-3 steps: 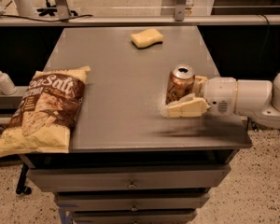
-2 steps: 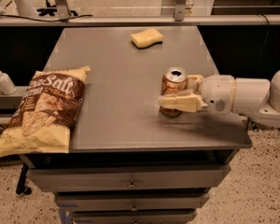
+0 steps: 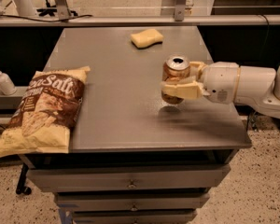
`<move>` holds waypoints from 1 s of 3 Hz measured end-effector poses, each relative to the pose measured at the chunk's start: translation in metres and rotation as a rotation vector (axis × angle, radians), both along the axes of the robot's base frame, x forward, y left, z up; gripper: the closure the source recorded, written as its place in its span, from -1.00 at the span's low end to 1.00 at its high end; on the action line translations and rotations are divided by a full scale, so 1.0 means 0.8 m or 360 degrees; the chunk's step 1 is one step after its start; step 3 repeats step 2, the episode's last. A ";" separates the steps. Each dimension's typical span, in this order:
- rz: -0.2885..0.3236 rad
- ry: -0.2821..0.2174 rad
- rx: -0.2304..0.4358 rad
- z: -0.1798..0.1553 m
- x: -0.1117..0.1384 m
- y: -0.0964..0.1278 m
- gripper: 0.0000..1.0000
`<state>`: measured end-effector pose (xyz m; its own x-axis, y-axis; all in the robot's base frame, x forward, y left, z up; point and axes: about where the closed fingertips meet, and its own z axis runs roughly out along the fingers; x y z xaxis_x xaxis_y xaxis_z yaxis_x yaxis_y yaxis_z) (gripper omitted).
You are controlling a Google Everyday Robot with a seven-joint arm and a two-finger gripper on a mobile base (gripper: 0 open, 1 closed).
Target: Pick orange can
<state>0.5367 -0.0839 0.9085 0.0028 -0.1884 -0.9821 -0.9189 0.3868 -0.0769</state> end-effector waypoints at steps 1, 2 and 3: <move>-0.0033 -0.0094 0.0019 0.049 0.019 -0.006 1.00; -0.0033 -0.0094 0.0019 0.049 0.019 -0.006 1.00; -0.0033 -0.0094 0.0019 0.049 0.019 -0.006 1.00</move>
Offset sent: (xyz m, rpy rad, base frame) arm 0.0122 -0.0036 0.0307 0.0089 -0.0456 -0.0166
